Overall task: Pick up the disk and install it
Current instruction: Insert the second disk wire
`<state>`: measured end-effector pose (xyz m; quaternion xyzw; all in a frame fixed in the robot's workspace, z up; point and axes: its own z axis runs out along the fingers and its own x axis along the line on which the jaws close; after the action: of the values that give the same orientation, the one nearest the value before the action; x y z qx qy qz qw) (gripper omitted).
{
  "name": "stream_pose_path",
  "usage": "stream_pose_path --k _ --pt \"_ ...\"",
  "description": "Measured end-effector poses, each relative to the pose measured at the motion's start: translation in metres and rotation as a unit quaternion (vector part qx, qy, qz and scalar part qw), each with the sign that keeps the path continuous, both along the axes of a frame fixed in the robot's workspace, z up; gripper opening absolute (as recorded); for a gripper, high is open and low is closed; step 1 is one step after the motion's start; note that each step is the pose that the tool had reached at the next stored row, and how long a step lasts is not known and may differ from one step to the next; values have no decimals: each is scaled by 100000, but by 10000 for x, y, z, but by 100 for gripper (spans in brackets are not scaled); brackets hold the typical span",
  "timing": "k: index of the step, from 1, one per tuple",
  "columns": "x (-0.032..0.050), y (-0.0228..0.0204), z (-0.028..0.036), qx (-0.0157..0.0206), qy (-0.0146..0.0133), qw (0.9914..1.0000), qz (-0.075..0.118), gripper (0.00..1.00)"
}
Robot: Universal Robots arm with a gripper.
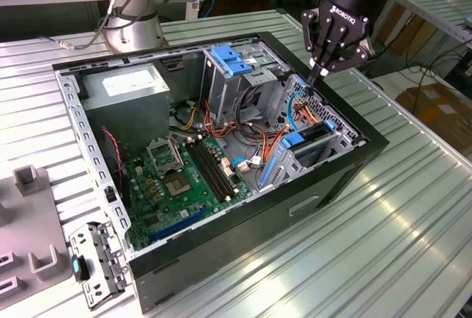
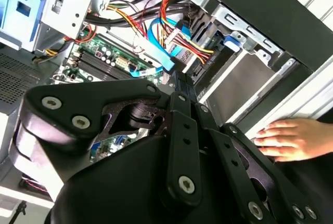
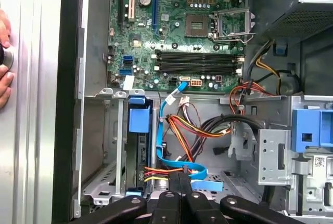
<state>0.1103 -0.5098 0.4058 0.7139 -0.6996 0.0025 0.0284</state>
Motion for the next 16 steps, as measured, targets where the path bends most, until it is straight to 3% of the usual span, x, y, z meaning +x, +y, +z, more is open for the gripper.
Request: stream_pose_path --k 3,5,16 --pt "7 89 -24 -577 290 99998 13 11" --pt "7 92 -26 -736 455 99996 9 11" --pt "8 93 -30 -738 482 99996 13 11"
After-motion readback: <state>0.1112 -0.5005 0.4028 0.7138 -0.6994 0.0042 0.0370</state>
